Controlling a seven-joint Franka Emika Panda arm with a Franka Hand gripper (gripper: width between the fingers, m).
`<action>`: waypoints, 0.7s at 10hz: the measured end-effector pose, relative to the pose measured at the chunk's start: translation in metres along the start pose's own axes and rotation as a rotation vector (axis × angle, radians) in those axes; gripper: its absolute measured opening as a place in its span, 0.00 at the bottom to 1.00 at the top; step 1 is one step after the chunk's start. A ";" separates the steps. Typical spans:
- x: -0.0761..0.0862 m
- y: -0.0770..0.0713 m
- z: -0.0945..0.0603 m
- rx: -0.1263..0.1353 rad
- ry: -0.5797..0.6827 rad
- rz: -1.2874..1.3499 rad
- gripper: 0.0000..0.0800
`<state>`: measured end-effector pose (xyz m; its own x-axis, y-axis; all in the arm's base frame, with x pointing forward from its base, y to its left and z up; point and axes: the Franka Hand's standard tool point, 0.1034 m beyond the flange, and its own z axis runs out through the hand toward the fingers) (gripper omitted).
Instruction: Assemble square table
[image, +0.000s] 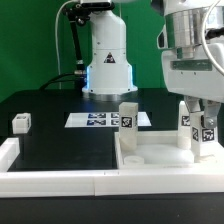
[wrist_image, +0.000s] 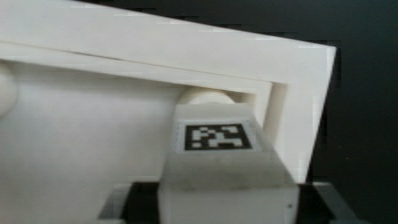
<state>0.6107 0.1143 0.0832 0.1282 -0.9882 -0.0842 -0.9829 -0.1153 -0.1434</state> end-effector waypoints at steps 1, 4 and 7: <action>0.000 0.000 0.000 0.000 0.000 -0.014 0.38; 0.001 0.000 0.000 -0.001 -0.001 -0.087 0.76; 0.000 -0.002 -0.001 0.002 0.001 -0.397 0.81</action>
Offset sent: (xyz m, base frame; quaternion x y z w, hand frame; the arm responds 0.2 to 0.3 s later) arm 0.0007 -0.0017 0.0009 -0.0095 -0.0086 -0.0326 0.9994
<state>0.6120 0.1146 0.0841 0.4980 -0.8669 -0.0212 -0.8568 -0.4881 -0.1662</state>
